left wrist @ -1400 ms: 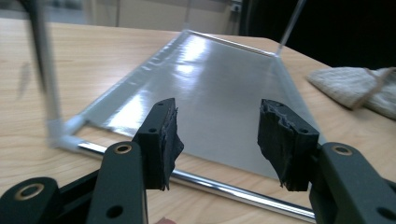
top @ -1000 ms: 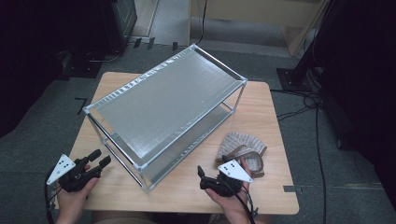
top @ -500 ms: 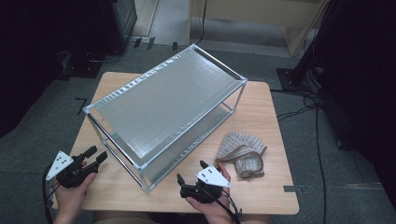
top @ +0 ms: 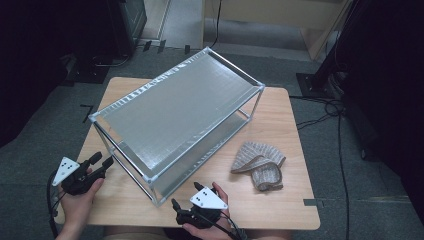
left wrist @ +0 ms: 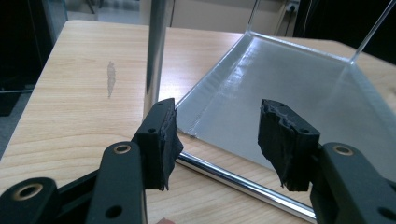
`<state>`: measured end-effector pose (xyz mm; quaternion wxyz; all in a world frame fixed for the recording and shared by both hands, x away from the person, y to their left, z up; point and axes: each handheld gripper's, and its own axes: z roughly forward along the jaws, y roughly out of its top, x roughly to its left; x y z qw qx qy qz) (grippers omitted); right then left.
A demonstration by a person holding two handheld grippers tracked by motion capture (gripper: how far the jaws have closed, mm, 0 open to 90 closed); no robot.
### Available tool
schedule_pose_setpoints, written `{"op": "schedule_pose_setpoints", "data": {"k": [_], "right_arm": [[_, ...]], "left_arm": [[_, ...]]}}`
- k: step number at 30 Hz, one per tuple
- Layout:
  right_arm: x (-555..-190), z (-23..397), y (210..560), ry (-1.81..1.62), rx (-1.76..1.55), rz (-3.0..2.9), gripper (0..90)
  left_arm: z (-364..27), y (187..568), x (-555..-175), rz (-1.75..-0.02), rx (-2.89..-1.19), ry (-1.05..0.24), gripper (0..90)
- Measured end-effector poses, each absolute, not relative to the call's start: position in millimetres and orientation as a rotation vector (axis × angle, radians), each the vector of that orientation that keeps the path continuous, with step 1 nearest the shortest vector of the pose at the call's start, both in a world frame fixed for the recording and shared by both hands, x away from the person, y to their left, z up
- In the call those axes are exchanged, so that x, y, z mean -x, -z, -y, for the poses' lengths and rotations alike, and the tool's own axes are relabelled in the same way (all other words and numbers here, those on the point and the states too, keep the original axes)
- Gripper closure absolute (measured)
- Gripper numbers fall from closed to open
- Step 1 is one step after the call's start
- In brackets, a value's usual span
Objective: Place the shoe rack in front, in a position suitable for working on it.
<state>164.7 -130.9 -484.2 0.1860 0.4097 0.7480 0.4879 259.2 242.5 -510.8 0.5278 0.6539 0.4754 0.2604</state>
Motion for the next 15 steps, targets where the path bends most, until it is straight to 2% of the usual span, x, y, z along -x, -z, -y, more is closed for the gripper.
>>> {"op": "schedule_pose_setpoints", "data": {"k": [7, 15], "right_arm": [[-169, 122, 483, -1.434, -1.116, -2.123, 18.8], [-163, 105, 493, -1.43, -1.068, -2.195, 19.5]], "left_arm": [[-239, 512, -264, -1.128, -1.585, -0.664, 46.8], [-247, 513, -264, -1.135, -1.538, -0.607, 46.1]]}}
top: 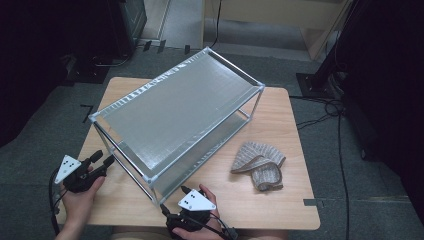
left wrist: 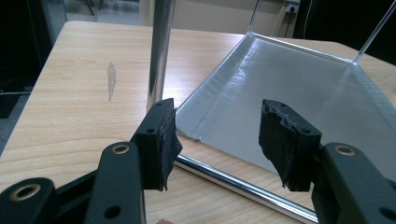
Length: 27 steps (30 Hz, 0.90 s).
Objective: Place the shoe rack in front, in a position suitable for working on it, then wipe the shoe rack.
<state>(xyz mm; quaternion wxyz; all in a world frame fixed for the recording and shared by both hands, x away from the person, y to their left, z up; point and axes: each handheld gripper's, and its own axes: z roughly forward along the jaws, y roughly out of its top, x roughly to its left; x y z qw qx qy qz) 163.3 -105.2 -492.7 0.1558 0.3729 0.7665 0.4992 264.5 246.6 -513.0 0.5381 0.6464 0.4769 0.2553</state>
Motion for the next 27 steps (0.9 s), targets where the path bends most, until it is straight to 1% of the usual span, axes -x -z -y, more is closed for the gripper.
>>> {"op": "schedule_pose_setpoints", "data": {"k": [6, 12, 15, 16, 17, 18, 22, 23, 24, 25, 27], "right_arm": [[-164, 96, 498, -1.426, -1.063, -2.204, 20.6], [-166, 92, 496, -1.413, -1.066, -2.203, 25.8], [-167, 88, 495, -1.427, -1.052, -2.204, 30.0], [-167, 88, 495, -1.427, -1.052, -2.204, 30.0], [-167, 84, 494, -1.457, -1.024, -2.201, 34.7], [-167, 82, 494, -1.467, -1.019, -2.196, 36.8], [-171, 72, 493, -1.48, -1.034, -2.147, 51.7], [-172, 71, 494, -1.501, -1.023, -2.149, 57.5], [-172, 69, 494, -1.522, -1.007, -2.151, 65.2], [-172, 69, 494, -1.522, -1.007, -2.151, 65.2], [-172, 66, 495, -1.536, -0.993, -2.164, 76.2]], "left_arm": [[-248, 513, -266, -1.127, -1.542, -0.573, 45.9], [-247, 513, -267, -1.124, -1.544, -0.573, 45.9], [-248, 513, -266, -1.123, -1.539, -0.567, 45.5], [-249, 513, -266, -1.125, -1.533, -0.563, 45.5], [-250, 513, -266, -1.13, -1.527, -0.563, 45.3], [-250, 513, -266, -1.131, -1.527, -0.563, 45.3], [-248, 513, -266, -1.128, -1.533, -0.568, 45.8], [-248, 513, -266, -1.125, -1.539, -0.575, 45.8], [-248, 513, -266, -1.123, -1.541, -0.576, 45.9], [-248, 513, -266, -1.123, -1.541, -0.576, 45.9], [-248, 513, -266, -1.123, -1.543, -0.574, 45.9]]}}
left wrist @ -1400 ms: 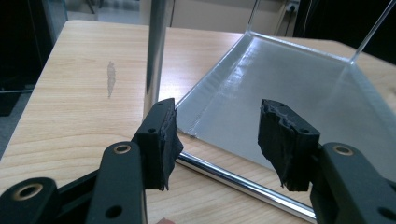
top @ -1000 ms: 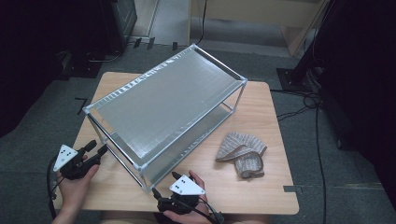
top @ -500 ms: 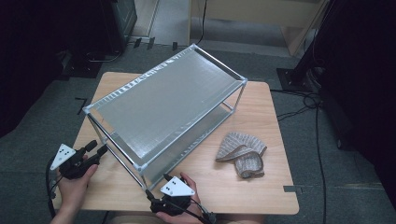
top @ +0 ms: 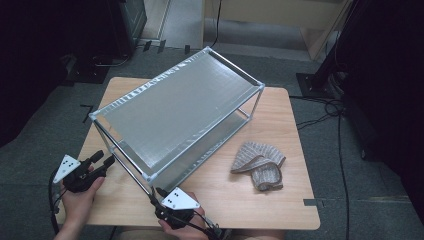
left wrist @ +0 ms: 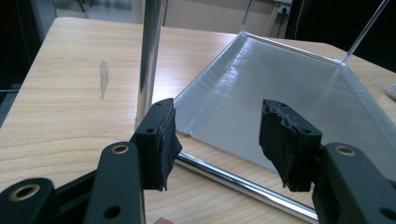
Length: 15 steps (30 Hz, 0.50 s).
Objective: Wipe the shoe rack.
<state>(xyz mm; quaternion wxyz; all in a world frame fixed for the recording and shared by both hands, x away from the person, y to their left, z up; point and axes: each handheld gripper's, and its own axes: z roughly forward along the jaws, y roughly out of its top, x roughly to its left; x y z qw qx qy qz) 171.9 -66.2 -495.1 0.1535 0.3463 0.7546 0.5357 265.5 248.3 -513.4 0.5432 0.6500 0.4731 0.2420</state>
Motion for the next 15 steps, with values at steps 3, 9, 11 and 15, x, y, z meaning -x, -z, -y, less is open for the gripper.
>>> {"op": "schedule_pose_setpoints", "data": {"k": [3, 9, 11, 15], "right_arm": [[-171, 66, 496, -1.522, -0.978, -2.148, 81.5], [-167, 78, 495, -1.53, -0.945, -2.182, 81.7], [-166, 80, 495, -1.535, -0.938, -2.191, 81.6], [-162, 95, 495, -1.561, -0.885, -2.239, 81.6]], "left_arm": [[-248, 513, -266, -1.128, -1.545, -0.58, 46.1], [-244, 512, -267, -1.14, -1.554, -0.612, 46.3], [-243, 512, -267, -1.144, -1.557, -0.619, 46.6], [-238, 509, -267, -1.133, -1.562, -0.655, 46.9]]}}
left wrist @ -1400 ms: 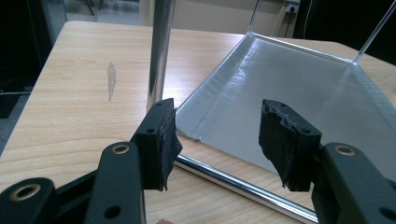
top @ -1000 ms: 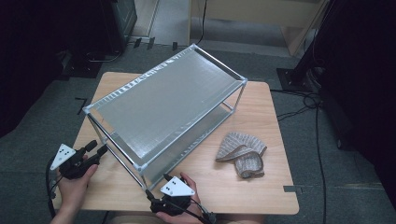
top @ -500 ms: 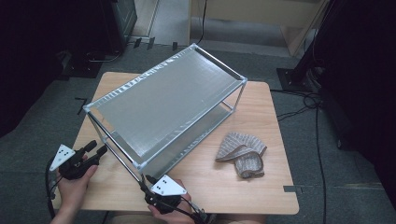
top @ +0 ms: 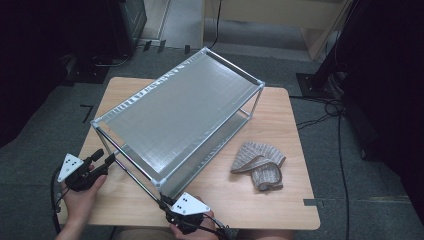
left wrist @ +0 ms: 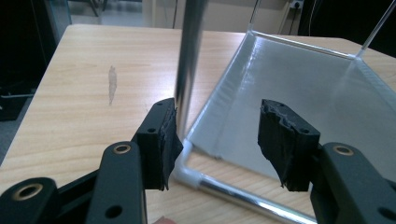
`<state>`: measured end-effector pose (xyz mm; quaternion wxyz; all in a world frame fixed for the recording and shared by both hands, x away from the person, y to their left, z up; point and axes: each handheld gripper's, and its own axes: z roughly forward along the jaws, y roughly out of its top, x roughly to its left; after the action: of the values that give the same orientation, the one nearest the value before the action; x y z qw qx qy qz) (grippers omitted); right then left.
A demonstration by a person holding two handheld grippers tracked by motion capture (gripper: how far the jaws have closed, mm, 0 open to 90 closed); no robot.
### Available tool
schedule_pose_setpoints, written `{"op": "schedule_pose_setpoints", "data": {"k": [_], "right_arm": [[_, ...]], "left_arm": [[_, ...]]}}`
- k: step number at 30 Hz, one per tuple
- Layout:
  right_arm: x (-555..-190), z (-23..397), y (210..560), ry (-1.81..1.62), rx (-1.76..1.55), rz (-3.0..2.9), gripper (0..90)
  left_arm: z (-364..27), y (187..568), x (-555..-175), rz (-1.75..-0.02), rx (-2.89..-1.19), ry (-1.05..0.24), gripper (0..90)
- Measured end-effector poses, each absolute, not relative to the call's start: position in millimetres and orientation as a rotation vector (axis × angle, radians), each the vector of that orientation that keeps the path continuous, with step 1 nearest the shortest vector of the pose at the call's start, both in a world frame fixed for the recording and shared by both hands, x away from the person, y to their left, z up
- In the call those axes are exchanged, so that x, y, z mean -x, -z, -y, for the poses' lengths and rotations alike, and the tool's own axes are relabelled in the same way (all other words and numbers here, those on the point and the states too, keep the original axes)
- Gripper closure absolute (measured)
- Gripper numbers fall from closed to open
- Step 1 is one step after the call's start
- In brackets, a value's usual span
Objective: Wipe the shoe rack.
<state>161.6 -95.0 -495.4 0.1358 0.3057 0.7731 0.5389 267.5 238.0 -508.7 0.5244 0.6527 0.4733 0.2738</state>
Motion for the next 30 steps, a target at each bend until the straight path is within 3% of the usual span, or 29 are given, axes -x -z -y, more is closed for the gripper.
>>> {"op": "schedule_pose_setpoints", "data": {"k": [3, 7, 11, 14, 30], "right_arm": [[-157, 102, 495, -1.565, -0.866, -2.259, 81.6], [-151, 113, 495, -1.569, -0.825, -2.288, 81.8], [-145, 126, 494, -1.568, -0.797, -2.321, 81.7], [-143, 132, 493, -1.557, -0.787, -2.327, 81.8], [-153, 191, 495, -1.475, -0.954, -2.245, 80.9]], "left_arm": [[-231, 503, -263, -1.1, -1.589, -0.759, 50.6], [-224, 500, -263, -1.074, -1.607, -0.794, 57.9], [-223, 502, -264, -1.071, -1.637, -0.749, 74.8], [-224, 502, -264, -1.04, -1.648, -0.695, 79.7], [-207, 500, -242, -0.86, -1.759, -0.601, 81.2]]}}
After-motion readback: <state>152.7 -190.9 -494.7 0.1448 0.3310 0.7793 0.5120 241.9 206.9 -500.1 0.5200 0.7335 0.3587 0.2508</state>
